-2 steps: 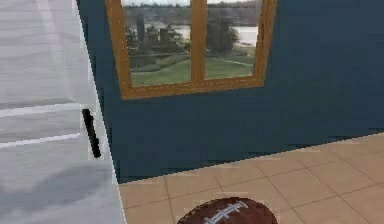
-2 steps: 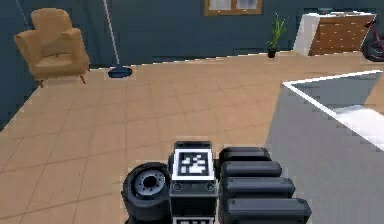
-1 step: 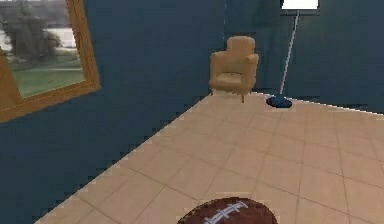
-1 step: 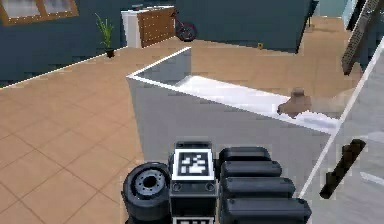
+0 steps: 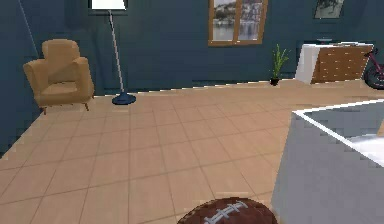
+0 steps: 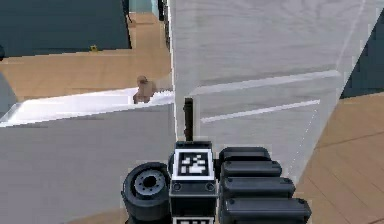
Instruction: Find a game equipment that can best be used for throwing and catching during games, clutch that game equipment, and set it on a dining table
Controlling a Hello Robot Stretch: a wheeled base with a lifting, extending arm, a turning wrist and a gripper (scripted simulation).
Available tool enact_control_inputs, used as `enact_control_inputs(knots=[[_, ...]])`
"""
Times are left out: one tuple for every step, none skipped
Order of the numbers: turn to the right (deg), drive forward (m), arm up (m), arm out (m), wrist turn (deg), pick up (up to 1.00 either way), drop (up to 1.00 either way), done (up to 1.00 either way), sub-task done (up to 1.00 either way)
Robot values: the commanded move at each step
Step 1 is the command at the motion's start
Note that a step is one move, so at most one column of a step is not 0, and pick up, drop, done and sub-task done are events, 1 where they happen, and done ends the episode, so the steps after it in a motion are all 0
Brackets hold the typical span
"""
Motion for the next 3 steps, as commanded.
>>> enact_control_inputs(knots=[[3.0,0.00,0.00,0.00,0.0,0.00,0.00,0.00,0.00],[0.0,1.00,0.00,0.00,0.0,0.00,0.00,0.00,0.00],[6.0,0.00,0.00,0.00,0.0,0.00,0.00,0.00,0.00]])
